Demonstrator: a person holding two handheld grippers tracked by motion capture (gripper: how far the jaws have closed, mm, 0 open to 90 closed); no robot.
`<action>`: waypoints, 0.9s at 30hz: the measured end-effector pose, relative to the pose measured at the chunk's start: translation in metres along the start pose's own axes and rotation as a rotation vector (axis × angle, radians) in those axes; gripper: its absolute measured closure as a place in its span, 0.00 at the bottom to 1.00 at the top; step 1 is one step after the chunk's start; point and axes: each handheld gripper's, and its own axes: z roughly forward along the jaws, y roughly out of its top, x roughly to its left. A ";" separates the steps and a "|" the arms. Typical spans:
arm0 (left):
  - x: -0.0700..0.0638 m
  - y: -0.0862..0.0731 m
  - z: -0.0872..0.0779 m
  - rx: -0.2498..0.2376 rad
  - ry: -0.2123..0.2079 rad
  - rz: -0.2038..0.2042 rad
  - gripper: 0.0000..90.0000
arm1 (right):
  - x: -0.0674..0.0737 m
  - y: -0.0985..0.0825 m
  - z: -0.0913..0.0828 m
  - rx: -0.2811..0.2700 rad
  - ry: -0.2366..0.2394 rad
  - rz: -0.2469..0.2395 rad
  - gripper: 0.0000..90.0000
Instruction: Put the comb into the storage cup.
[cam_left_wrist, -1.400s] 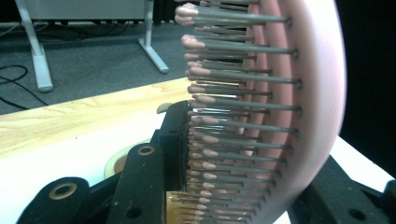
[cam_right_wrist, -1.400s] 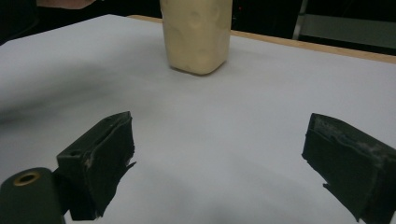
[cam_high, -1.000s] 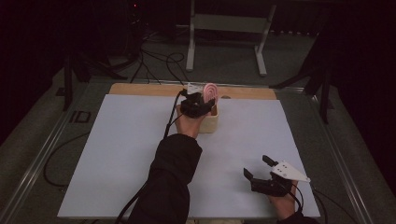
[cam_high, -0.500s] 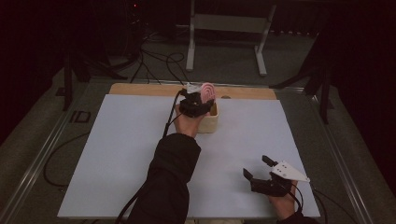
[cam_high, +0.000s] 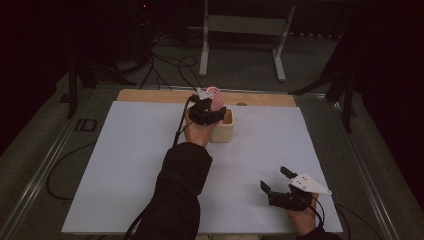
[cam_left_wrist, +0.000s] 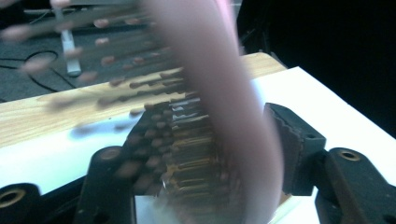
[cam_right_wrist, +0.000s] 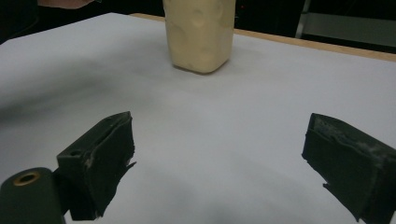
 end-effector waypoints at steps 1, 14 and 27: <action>0.000 0.000 0.000 0.001 0.007 0.001 0.46 | 0.000 0.000 0.000 0.000 0.000 0.000 0.10; 0.003 -0.001 -0.007 -0.046 0.056 -0.015 0.26 | 0.000 0.000 0.000 0.000 0.001 0.000 0.10; 0.013 -0.010 -0.010 -0.046 0.074 -0.025 0.16 | 0.000 0.000 0.001 0.001 0.002 -0.004 0.10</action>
